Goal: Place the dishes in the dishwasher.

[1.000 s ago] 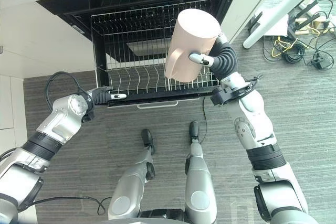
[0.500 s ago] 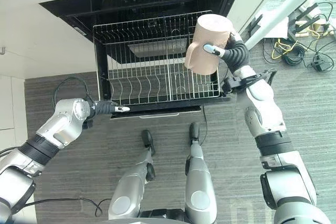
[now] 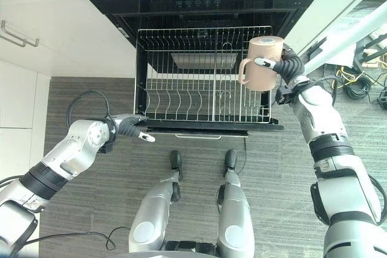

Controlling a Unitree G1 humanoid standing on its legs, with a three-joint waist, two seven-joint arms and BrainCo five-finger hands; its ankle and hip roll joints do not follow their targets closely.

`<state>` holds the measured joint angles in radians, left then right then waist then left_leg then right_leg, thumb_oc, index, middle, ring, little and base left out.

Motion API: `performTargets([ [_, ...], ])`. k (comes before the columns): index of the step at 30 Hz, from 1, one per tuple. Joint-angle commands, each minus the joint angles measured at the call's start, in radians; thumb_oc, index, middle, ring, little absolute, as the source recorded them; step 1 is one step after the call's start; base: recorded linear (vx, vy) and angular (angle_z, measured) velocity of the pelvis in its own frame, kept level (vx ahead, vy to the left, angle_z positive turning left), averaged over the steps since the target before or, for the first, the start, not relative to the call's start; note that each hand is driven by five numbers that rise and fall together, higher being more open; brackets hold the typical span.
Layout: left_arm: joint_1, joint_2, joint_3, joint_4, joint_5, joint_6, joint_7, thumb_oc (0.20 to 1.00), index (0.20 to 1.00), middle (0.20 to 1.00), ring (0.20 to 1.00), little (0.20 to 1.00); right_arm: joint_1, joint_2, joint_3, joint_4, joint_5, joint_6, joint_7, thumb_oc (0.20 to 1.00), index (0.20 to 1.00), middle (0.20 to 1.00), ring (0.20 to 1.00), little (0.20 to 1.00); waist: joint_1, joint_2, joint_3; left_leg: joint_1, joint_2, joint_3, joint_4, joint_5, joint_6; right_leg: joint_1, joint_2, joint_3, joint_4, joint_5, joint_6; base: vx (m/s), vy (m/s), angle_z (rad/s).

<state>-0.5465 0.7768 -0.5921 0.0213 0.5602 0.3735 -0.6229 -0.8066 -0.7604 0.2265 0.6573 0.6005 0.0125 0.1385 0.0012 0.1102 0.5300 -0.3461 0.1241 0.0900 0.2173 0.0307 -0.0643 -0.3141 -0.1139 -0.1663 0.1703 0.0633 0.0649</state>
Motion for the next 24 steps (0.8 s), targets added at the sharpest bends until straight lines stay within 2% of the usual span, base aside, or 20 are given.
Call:
performTargets([
  [1, 0.225, 0.059, -0.093, -0.020, -0.076, -0.005, -0.073, 1.000, 1.000, 1.000, 1.000, 1.000, -0.035, -0.057, -0.051, -0.025, -0.022, -0.035, 0.021, 0.200, 0.200, 0.200, 0.200, 0.200, 0.035, -0.027, -0.016, -0.062, -0.028, -0.046, 0.149, -0.105, -0.006, -0.027, -0.071, -0.010, 0.180, -0.171, 0.018, 0.06, 0.012, 0.18],
  [4, 0.257, 0.059, -0.099, -0.021, -0.078, -0.016, -0.069, 1.000, 1.000, 1.000, 1.000, 1.000, -0.047, -0.052, -0.027, 0.037, -0.046, -0.022, 0.033, 0.200, 0.200, 0.200, 0.200, 0.200, 0.044, -0.023, -0.026, -0.073, -0.028, -0.059, 0.171, -0.117, 0.003, -0.048, -0.075, -0.002, 0.216, -0.183, 0.014, 0.06, 0.026, 0.11],
  [9, 0.280, 0.073, -0.113, -0.035, -0.099, -0.024, -0.052, 1.000, 1.000, 1.000, 1.000, 1.000, -0.084, -0.058, 0.002, 0.119, -0.030, -0.023, 0.031, 0.200, 0.200, 0.200, 0.200, 0.200, 0.052, -0.015, -0.025, -0.071, -0.029, -0.060, 0.164, -0.111, 0.009, -0.059, -0.074, 0.009, 0.227, -0.182, 0.017, 0.02, 0.011, -0.03],
  [14, 0.285, 0.091, -0.142, -0.023, -0.137, -0.043, -0.019, 1.000, 1.000, 1.000, 1.000, 1.000, -0.155, -0.061, 0.046, 0.185, -0.021, 0.009, 0.022, 0.200, 0.200, 0.200, 0.200, 0.200, 0.058, -0.002, -0.020, -0.075, -0.029, -0.058, 0.162, -0.104, 0.011, -0.076, -0.075, 0.018, 0.241, -0.179, 0.021, 0.01, 0.004, 0.00],
  [24, 0.242, 0.080, -0.211, -0.010, -0.209, -0.039, 0.048, 1.000, 1.000, 1.000, 1.000, 1.000, -0.292, -0.044, 0.119, 0.370, -0.059, 0.038, 0.025, 0.200, 0.200, 0.200, 0.200, 0.200, 0.071, 0.049, -0.010, -0.124, -0.040, -0.054, 0.144, -0.074, 0.014, -0.152, -0.083, 0.037, 0.282, -0.183, 0.024, 0.03, 0.029, -0.03],
])
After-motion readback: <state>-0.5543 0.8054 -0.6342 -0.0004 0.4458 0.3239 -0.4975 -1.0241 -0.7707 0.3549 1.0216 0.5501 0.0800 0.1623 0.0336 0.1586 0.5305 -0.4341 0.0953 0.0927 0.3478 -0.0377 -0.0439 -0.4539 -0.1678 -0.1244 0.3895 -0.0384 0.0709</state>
